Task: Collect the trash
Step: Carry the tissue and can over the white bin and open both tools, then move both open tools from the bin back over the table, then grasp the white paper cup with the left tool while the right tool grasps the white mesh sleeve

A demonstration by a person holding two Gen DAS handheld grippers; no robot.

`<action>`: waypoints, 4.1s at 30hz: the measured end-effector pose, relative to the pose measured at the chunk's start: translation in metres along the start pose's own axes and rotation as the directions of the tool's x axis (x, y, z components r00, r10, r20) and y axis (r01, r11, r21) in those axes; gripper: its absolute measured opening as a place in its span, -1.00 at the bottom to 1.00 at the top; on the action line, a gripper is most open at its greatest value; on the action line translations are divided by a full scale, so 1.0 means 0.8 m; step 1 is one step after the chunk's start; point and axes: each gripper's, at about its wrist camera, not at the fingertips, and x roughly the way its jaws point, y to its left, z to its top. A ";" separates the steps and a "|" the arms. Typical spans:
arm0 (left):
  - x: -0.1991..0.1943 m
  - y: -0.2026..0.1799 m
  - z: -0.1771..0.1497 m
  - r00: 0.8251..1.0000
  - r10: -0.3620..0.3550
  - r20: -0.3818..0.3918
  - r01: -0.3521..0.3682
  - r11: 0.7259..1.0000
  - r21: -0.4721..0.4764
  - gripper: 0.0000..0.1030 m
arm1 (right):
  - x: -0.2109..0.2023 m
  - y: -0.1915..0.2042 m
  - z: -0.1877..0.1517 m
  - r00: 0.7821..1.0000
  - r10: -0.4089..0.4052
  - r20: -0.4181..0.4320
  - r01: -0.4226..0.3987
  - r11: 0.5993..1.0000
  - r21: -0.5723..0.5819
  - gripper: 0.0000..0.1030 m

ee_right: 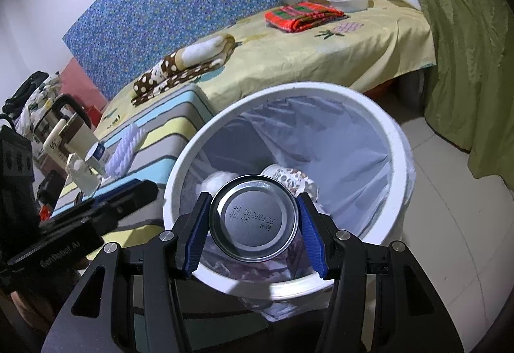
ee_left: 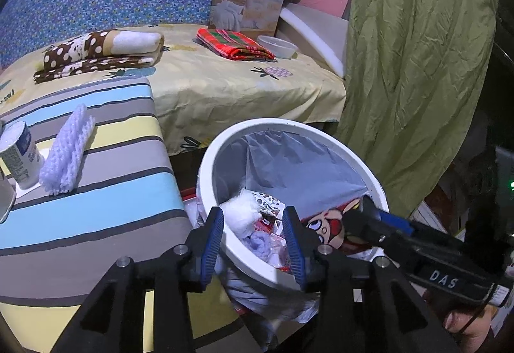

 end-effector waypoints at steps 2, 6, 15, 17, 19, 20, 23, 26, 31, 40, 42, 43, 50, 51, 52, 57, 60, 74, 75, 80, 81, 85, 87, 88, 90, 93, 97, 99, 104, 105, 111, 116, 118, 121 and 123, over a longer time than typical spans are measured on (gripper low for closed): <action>-0.005 0.004 0.001 1.000 0.007 0.009 -0.007 1.000 -0.006 -0.26 | 0.004 0.002 -0.001 1.000 0.008 -0.022 -0.008 1.000 -0.003 0.07; -0.015 0.012 0.001 1.000 0.018 0.022 -0.018 1.000 -0.022 -0.26 | 0.005 0.007 -0.003 0.999 0.021 -0.039 -0.021 1.000 -0.010 0.10; -0.038 0.025 -0.007 0.999 0.039 0.037 -0.038 0.998 -0.045 -0.26 | -0.014 0.017 0.000 1.000 0.024 0.005 -0.024 0.999 -0.026 0.10; -0.045 0.026 -0.009 0.998 0.041 0.042 -0.039 0.998 -0.047 -0.26 | -0.021 0.018 0.001 1.000 0.020 0.020 -0.019 0.999 -0.030 0.10; -0.050 0.027 -0.011 0.998 0.036 0.047 -0.034 0.998 -0.051 -0.26 | -0.026 0.020 0.002 0.999 0.020 0.030 -0.019 0.999 -0.036 0.10; -0.054 0.028 -0.013 0.998 0.032 0.050 -0.030 0.998 -0.056 -0.26 | -0.027 0.023 0.003 0.999 0.019 0.035 -0.018 0.999 -0.039 0.10; -0.066 0.031 -0.017 0.998 0.034 0.058 -0.030 0.997 -0.064 -0.26 | -0.029 0.031 0.002 0.999 0.026 0.039 -0.024 0.998 -0.054 0.10; -0.078 0.035 -0.022 0.996 0.049 0.068 -0.044 0.996 -0.071 -0.26 | -0.031 0.041 0.000 0.998 0.036 0.042 -0.032 0.997 -0.074 0.10; -0.098 0.044 -0.032 0.993 0.088 0.081 -0.081 0.993 -0.081 -0.26 | -0.034 0.058 -0.004 0.998 0.055 0.040 -0.050 0.994 -0.101 0.10; -0.128 0.071 -0.053 0.981 0.170 0.089 -0.159 0.980 -0.123 -0.26 | -0.029 0.091 -0.015 0.996 0.091 0.012 -0.088 0.984 -0.158 0.10; -0.133 0.077 -0.057 0.979 0.185 0.091 -0.172 0.976 -0.132 -0.26 | -0.029 0.099 -0.016 0.996 0.091 0.006 -0.089 0.981 -0.173 0.10; -0.136 0.079 -0.058 0.977 0.192 0.092 -0.179 0.974 -0.136 -0.26 | -0.029 0.102 -0.017 0.996 0.090 0.004 -0.088 0.981 -0.176 0.10; -0.154 0.097 -0.069 0.967 0.236 0.098 -0.218 0.963 -0.158 -0.26 | -0.028 0.125 -0.022 0.995 0.102 -0.001 -0.100 0.970 -0.220 0.10; -0.156 0.099 -0.069 0.966 0.240 0.099 -0.223 0.962 -0.161 -0.26 | -0.027 0.129 -0.022 0.995 0.104 -0.004 -0.102 0.969 -0.227 0.10; -0.158 0.102 -0.070 0.964 0.245 0.100 -0.227 0.960 -0.165 -0.26 | -0.026 0.131 -0.022 0.994 0.105 -0.005 -0.103 0.967 -0.231 0.10; -0.168 0.118 -0.075 0.956 0.274 0.104 -0.251 0.949 -0.192 -0.26 | -0.020 0.146 -0.021 0.994 0.112 -0.011 -0.111 0.958 -0.266 0.10; -0.171 0.128 -0.078 0.952 0.288 0.101 -0.263 0.942 -0.209 -0.26 | -0.016 0.156 -0.021 0.993 0.117 -0.013 -0.116 0.952 -0.282 0.10; -0.176 0.170 -0.075 0.935 0.343 0.090 -0.311 0.915 -0.259 -0.26 | 0.013 0.185 -0.017 0.991 0.129 -0.042 -0.136 0.936 -0.325 0.10; -0.176 0.173 -0.073 0.933 0.348 0.089 -0.315 0.912 -0.262 -0.26 | 0.015 0.186 -0.016 0.990 0.131 -0.045 -0.138 0.935 -0.327 0.10; -0.176 0.191 -0.063 0.924 0.371 0.096 -0.334 0.902 -0.273 -0.26 | 0.030 0.195 -0.013 0.989 0.137 -0.064 -0.150 0.931 -0.333 0.10; -0.176 0.196 -0.061 0.922 0.376 0.096 -0.338 0.899 -0.277 -0.26 | 0.032 0.195 -0.012 0.988 0.136 -0.066 -0.151 0.931 -0.333 0.10; -0.173 0.216 -0.052 0.911 0.403 0.087 -0.362 0.883 -0.300 -0.26 | 0.041 0.200 -0.011 0.987 0.139 -0.080 -0.158 0.927 -0.341 0.10; -0.169 0.227 -0.046 0.909 0.409 0.083 -0.366 0.877 -0.311 -0.25 | 0.045 0.203 -0.011 0.986 0.140 -0.086 -0.161 0.924 -0.346 0.10; -0.167 0.232 -0.043 0.907 0.412 0.083 -0.369 0.875 -0.315 -0.16 | 0.047 0.205 -0.010 0.986 0.139 -0.088 -0.162 0.923 -0.348 0.10; -0.164 0.239 -0.037 0.905 0.416 0.089 -0.369 0.873 -0.320 -0.04 | 0.051 0.206 -0.008 0.986 0.138 -0.095 -0.163 0.923 -0.349 0.10; -0.156 0.248 -0.025 0.903 0.419 0.094 -0.370 0.871 -0.323 -0.02 | 0.055 0.206 -0.006 0.986 0.134 -0.101 -0.161 0.922 -0.351 0.10; -0.140 0.259 -0.009 0.897 0.433 0.092 -0.384 0.865 -0.324 -0.02 | 0.061 0.207 -0.002 0.986 0.128 -0.106 -0.157 0.922 -0.353 0.10; -0.131 0.265 -0.001 0.894 0.438 0.093 -0.389 0.862 -0.326 -0.02 | 0.064 0.206 0.000 0.986 0.124 -0.109 -0.155 0.923 -0.353 0.10; -0.116 0.275 0.010 0.887 0.452 0.097 -0.399 0.855 -0.332 -0.02 | 0.072 0.207 0.004 0.987 0.115 -0.114 -0.148 0.925 -0.351 0.10; -0.114 0.276 0.011 0.886 0.453 0.100 -0.400 0.855 -0.330 -0.03 | 0.073 0.208 0.005 0.987 0.114 -0.115 -0.148 0.925 -0.350 0.10; -0.109 0.279 0.011 0.886 0.449 0.117 -0.396 0.863 -0.313 -0.53 | 0.084 0.213 0.016 0.986 0.121 -0.119 -0.155 0.927 -0.342 0.10; -0.121 0.283 0.004 0.889 0.437 0.136 -0.373 0.864 -0.339 -0.59 | 0.099 0.225 0.025 0.984 0.130 -0.119 -0.164 0.927 -0.336 0.10; -0.126 0.284 0.002 0.889 0.435 0.143 -0.366 0.863 -0.348 -0.59 | 0.107 0.229 0.028 0.985 0.126 -0.121 -0.160 0.929 -0.333 0.10; -0.132 0.286 -0.002 0.888 0.434 0.151 -0.361 0.862 -0.356 -0.59 | 0.121 0.237 0.031 0.987 0.110 -0.117 -0.144 0.930 -0.338 0.10; -0.135 0.288 -0.003 0.888 0.432 0.157 -0.356 0.862 -0.361 -0.59 | 0.132 0.241 0.033 0.989 0.093 -0.118 -0.128 0.933 -0.338 0.10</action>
